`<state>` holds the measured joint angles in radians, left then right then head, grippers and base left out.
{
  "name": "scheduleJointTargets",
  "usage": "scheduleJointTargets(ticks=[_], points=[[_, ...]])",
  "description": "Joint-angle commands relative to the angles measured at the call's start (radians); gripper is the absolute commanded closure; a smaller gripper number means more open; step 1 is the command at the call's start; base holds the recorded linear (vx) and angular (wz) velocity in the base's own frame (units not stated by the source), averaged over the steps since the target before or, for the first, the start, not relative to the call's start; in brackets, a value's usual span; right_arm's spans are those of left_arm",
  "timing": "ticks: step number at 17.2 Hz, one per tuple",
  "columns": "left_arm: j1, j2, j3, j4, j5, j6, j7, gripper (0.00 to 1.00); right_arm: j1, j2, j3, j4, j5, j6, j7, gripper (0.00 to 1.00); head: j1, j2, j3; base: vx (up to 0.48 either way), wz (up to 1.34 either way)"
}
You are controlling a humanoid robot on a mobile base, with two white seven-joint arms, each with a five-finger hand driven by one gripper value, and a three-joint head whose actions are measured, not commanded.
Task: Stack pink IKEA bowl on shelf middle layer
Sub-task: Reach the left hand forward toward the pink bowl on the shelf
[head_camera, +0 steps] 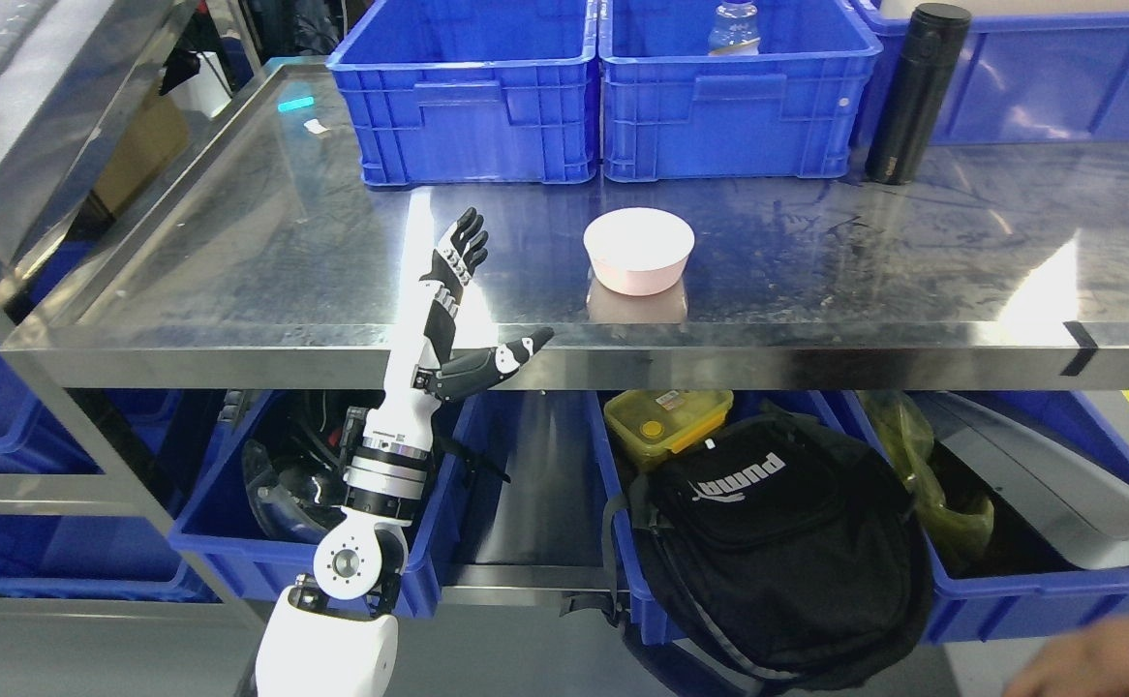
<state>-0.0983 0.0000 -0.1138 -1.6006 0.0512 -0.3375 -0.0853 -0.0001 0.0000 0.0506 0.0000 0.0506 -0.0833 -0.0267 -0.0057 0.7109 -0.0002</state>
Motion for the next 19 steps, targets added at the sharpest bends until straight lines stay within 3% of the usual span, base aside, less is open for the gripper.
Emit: scheduleJointTargets(ticks=[1,4,6,9,11,13,16,19], points=[[-0.008,0.017,0.014,0.004,-0.001,-0.011,-0.001,0.00,0.022,-0.017,0.000,-0.017,0.000,0.000,0.001,0.00,0.0000,0.000,0.000,0.004,0.19],[-0.023,0.017,0.016,0.007,-0.001,-0.009,-0.045,0.00,0.022,-0.017,0.000,-0.017,0.000,0.000,0.001,0.00,0.0000,0.000,0.000,-0.010,0.04],[-0.073,0.023,0.013,0.028,-0.048,0.002,-0.248,0.01,0.022,-0.017,0.000,-0.017,0.000,0.000,0.001,0.00,0.0000,0.000,0.000,-0.008,-0.04],[-0.185,0.055,0.025,0.082,-0.388,0.005,-0.463,0.02,0.022,-0.017,0.000,-0.017,0.000,0.000,0.001,0.00,0.0000,0.000,0.000,0.001,0.00],[-0.280,0.078,0.017,0.082,-0.569,0.014,-0.534,0.02,0.022,-0.017,0.000,-0.017,0.000,0.000,0.001,0.00,0.0000,0.000,0.000,0.001,0.01],[-0.380,0.081,0.014,0.082,-0.678,0.015,-0.569,0.03,0.022,-0.017,0.000,-0.017,0.000,0.000,0.001,0.00,0.0000,0.000,0.000,0.000,0.00],[-0.515,0.068,-0.045,0.082,-0.769,0.026,-0.756,0.02,0.022,-0.017,0.000,-0.017,0.000,0.000,0.001,0.00,0.0000,0.000,0.000,0.000,0.00],[-0.610,0.063,-0.220,0.105,-0.902,0.174,-0.786,0.04,0.022,-0.017,0.000,-0.017,0.000,0.000,0.001,0.00,0.0000,0.000,0.000,0.000,0.00]])
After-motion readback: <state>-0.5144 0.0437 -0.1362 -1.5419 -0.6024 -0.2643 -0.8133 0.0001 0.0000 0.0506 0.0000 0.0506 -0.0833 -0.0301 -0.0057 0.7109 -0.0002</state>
